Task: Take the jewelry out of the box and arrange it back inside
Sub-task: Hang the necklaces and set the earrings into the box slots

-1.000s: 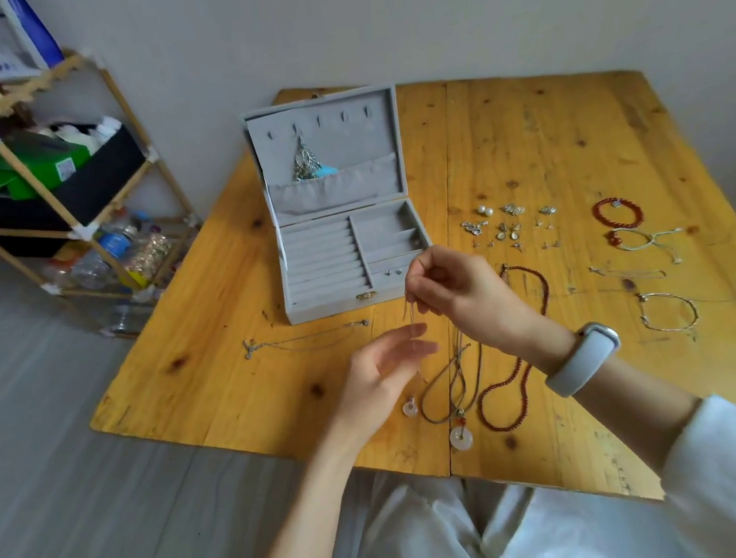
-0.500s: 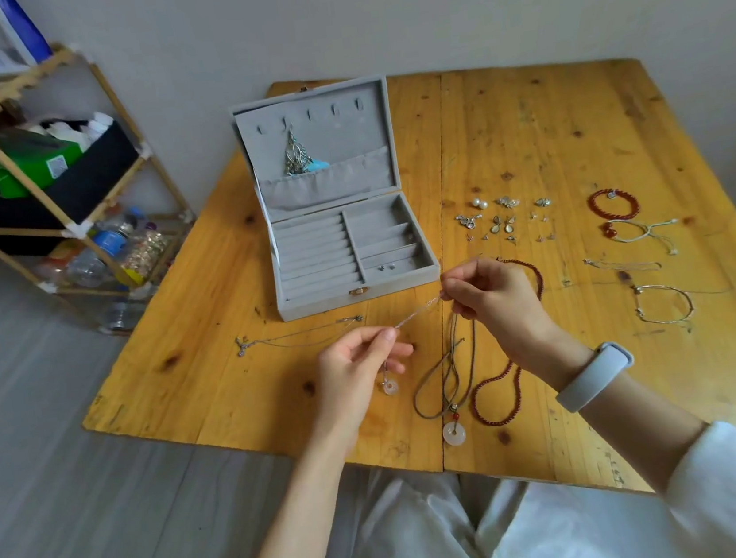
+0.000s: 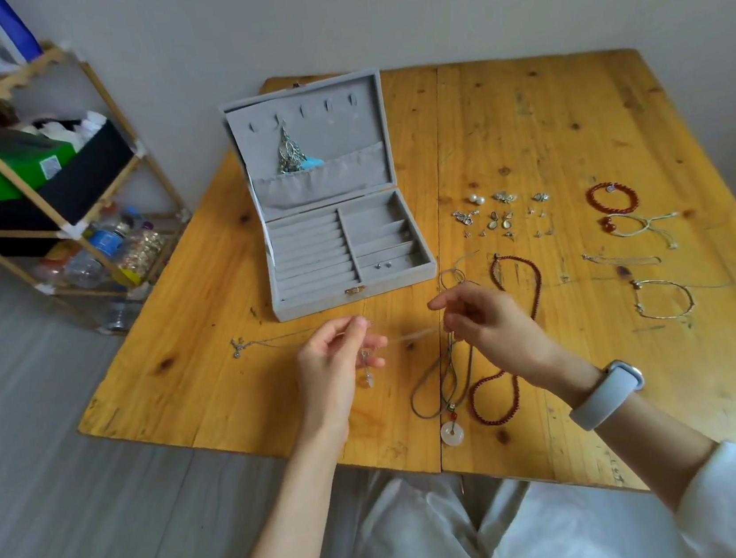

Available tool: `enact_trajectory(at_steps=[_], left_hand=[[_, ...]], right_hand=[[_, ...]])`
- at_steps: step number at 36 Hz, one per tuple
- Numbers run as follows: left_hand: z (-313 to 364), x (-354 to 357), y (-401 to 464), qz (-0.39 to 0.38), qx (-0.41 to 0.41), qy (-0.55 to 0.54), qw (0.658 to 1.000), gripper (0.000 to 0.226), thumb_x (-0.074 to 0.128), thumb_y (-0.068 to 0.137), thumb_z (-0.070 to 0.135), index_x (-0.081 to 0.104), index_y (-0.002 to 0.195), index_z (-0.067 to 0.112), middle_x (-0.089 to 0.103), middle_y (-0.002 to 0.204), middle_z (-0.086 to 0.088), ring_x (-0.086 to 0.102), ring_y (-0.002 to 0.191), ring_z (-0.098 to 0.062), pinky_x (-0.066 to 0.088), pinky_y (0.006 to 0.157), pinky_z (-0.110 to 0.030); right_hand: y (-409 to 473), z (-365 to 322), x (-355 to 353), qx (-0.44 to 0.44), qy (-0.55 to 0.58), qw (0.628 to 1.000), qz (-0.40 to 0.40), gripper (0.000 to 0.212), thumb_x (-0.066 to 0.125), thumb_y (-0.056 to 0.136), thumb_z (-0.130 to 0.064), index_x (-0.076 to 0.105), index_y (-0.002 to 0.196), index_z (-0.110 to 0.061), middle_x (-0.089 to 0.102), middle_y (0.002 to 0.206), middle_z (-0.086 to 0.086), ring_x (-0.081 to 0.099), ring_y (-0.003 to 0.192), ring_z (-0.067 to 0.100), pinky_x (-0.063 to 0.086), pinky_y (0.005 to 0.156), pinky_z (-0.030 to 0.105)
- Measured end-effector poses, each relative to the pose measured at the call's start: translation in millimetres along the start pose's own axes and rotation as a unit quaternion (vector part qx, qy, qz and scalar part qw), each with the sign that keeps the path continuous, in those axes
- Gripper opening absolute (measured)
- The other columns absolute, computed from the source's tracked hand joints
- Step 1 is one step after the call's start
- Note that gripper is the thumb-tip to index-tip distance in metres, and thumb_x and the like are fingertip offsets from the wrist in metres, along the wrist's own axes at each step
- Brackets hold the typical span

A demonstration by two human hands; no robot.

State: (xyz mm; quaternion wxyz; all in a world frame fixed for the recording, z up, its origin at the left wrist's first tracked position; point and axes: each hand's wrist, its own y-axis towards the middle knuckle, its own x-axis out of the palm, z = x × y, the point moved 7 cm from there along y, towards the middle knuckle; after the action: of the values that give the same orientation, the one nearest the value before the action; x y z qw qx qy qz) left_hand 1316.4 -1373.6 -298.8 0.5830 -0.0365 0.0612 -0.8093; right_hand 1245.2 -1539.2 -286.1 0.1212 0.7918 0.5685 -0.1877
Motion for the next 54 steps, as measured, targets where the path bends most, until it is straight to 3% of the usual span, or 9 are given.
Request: enact_trajectory(at_steps=[6, 10, 14, 19, 26, 30, 37, 44, 54], left_hand=[[25, 4, 10, -0.066, 0.085, 0.068, 0.992, 0.014, 0.048, 0.094, 0.013, 0.057, 0.085, 0.011, 0.055, 0.051, 0.002, 0.042, 0.038, -0.009, 0.042, 0.047, -0.029], [55, 6, 24, -0.076, 0.124, 0.068, 0.987, 0.014, 0.047, 0.094, 0.011, 0.056, 0.083, 0.012, 0.048, 0.052, -0.002, 0.037, 0.035, -0.004, 0.038, 0.042, -0.026], [92, 7, 52, -0.06, 0.144, 0.028, 0.987, 0.015, 0.046, 0.095, 0.008, 0.052, 0.082, 0.012, 0.046, 0.049, 0.002, 0.034, 0.032, -0.003, 0.035, 0.041, -0.022], [123, 10, 91, -0.059, 0.156, 0.001, 0.986, 0.013, 0.043, 0.096, 0.009, 0.051, 0.086, 0.009, 0.048, 0.051, 0.006, 0.035, 0.034, -0.004, 0.04, 0.046, -0.022], [118, 21, 154, -0.033, 0.102, -0.026, 0.994, 0.02, 0.036, 0.099, 0.011, 0.047, 0.082, 0.012, 0.05, 0.065, -0.003, 0.057, 0.045, -0.009, 0.047, 0.052, -0.02], [121, 27, 183, -0.018, 0.105, -0.046, 0.993, 0.019, 0.037, 0.099, 0.011, 0.047, 0.083, 0.013, 0.059, 0.068, -0.002, 0.064, 0.072, -0.014, 0.049, 0.08, -0.032], [125, 26, 222, 0.006, 0.142, -0.002, 0.99, 0.006, 0.047, 0.094, 0.006, 0.051, 0.094, 0.011, 0.061, 0.075, 0.001, 0.057, 0.074, -0.006, 0.044, 0.064, -0.011], [125, 17, 237, 0.076, 0.195, 0.133, 0.969, 0.019, 0.057, 0.086, 0.002, 0.056, 0.09, 0.02, 0.064, 0.079, 0.004, 0.06, 0.077, -0.014, 0.047, 0.072, -0.025], [142, 19, 219, 0.187, 0.294, 0.329, 0.877, 0.014, 0.057, 0.087, 0.01, 0.065, 0.099, 0.013, 0.07, 0.091, -0.001, 0.065, 0.082, -0.022, 0.038, 0.059, -0.024]], right_hand=[[3, 1, 10, 0.009, -0.139, 0.987, -0.078, 0.028, 0.042, 0.09, -0.002, 0.065, 0.103, -0.012, 0.062, 0.098, 0.0, 0.058, 0.09, 0.017, 0.049, 0.081, 0.027], [20, -8, 10, 0.037, -0.176, 0.978, -0.11, 0.023, 0.043, 0.09, -0.006, 0.065, 0.095, -0.01, 0.059, 0.087, -0.002, 0.055, 0.079, 0.012, 0.044, 0.068, 0.017], [53, -26, -16, 0.094, 0.033, 0.995, -0.013, 0.02, 0.044, 0.093, -0.008, 0.058, 0.078, -0.009, 0.05, 0.066, 0.002, 0.047, 0.061, 0.013, 0.041, 0.056, 0.02], [111, -55, -45, 0.123, 0.401, 0.905, 0.068, 0.023, 0.038, 0.092, 0.003, 0.053, 0.078, -0.006, 0.047, 0.069, 0.007, 0.048, 0.063, 0.015, 0.044, 0.055, 0.02], [189, -117, -67, 0.059, 0.47, 0.875, 0.101, 0.028, 0.034, 0.088, 0.004, 0.053, 0.073, -0.011, 0.048, 0.063, 0.004, 0.054, 0.053, 0.013, 0.037, 0.053, 0.02], [225, -139, -66, 0.049, 0.524, 0.848, 0.062, 0.025, 0.034, 0.089, 0.003, 0.052, 0.076, -0.01, 0.047, 0.065, 0.005, 0.049, 0.053, 0.015, 0.035, 0.044, 0.016], [264, -164, -67, 0.042, 0.416, 0.908, -0.023, 0.019, 0.037, 0.09, -0.004, 0.055, 0.086, -0.012, 0.059, 0.065, 0.0, 0.042, 0.047, 0.009, 0.03, 0.039, 0.014], [283, -177, -77, -0.046, 0.172, 0.984, -0.015, 0.02, 0.051, 0.086, -0.002, 0.062, 0.084, -0.019, 0.061, 0.071, -0.004, 0.051, 0.065, 0.01, 0.036, 0.056, 0.021], [285, -191, -81, -0.08, 0.162, 0.983, 0.034, 0.02, 0.05, 0.085, 0.001, 0.061, 0.086, -0.015, 0.057, 0.076, -0.001, 0.044, 0.057, 0.01, 0.036, 0.054, 0.02]])
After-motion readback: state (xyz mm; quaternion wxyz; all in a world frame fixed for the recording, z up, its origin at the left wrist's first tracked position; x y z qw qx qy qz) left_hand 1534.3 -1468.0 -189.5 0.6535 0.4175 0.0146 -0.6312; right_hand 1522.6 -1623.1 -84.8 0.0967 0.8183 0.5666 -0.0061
